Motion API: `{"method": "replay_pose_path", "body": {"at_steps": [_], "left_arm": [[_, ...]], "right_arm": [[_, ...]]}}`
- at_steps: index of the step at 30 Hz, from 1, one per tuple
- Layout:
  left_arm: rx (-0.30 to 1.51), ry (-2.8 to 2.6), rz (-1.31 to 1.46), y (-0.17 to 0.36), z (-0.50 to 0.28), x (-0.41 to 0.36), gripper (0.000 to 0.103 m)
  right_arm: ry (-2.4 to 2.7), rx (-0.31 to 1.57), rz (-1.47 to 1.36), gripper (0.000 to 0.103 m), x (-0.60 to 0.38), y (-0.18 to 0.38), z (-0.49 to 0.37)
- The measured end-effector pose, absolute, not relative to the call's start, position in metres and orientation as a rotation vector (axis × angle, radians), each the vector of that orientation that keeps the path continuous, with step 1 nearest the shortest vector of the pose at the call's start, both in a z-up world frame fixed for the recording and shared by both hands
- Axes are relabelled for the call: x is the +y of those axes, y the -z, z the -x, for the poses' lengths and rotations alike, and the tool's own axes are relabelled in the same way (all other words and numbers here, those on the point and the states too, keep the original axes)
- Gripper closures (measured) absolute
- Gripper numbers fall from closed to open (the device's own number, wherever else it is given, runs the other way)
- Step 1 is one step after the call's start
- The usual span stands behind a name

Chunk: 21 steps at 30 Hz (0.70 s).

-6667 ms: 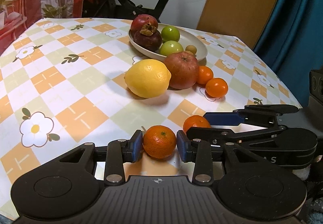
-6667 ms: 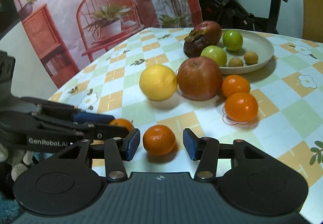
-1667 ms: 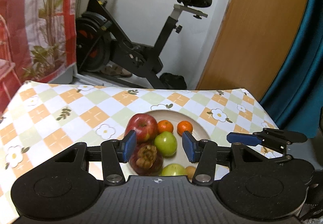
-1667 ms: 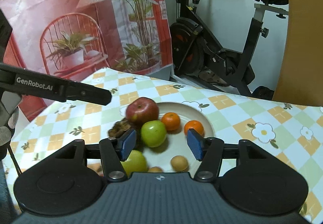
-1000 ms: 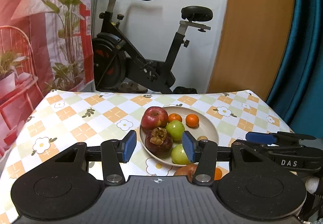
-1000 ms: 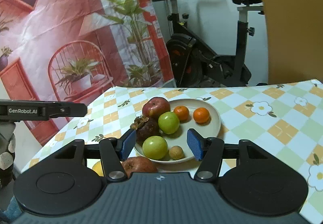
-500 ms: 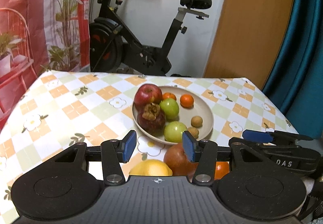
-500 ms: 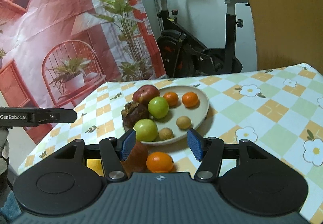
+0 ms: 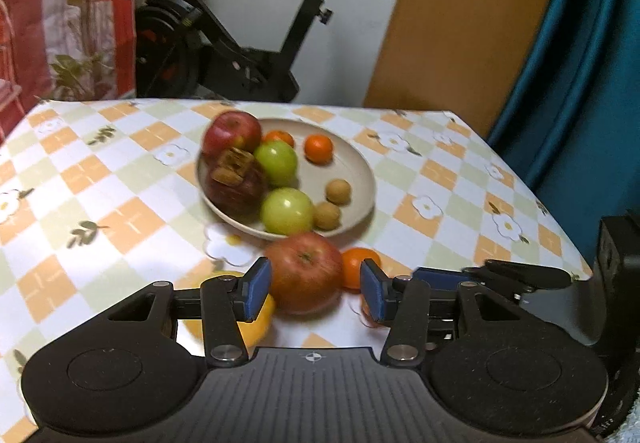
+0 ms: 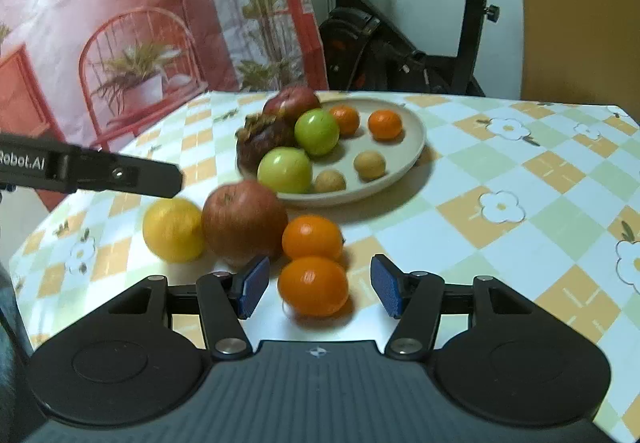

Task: Organize fruits
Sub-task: 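Lower the left tool and close it on a second mandarin orange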

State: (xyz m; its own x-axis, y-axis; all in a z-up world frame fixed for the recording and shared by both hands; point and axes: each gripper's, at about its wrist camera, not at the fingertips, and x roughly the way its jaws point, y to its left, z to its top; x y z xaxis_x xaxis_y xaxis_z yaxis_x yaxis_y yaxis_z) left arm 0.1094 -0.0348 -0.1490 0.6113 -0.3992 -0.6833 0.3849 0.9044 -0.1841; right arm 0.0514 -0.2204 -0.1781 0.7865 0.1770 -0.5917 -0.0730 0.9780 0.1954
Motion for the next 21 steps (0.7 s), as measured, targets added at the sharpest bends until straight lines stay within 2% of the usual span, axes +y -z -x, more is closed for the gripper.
{"method": "replay_pose_path", "body": {"at_steps": [3,7,12,21], "left_arm": [[0.813,0.483,0.019,0.154,-0.109,-0.043,0.056],[0.853,0.518,0.038,0.163,-0.112,-0.054,0.056],[0.916,0.559,0.06,0.177,-0.118,-0.071,0.056],[0.96,0.545,0.064,0.197,-0.128,-0.092,0.056]], "right_arm": [[-0.144,0.658,-0.164,0.043,-0.219,0.182,-0.053],[-0.151,0.675,-0.158,0.043,-0.219,0.187,-0.056],[-0.18,0.688,-0.126,0.051,-0.215,0.192,-0.054],[-0.197,0.674,-0.131,0.053,-0.22,0.194,-0.052]]}}
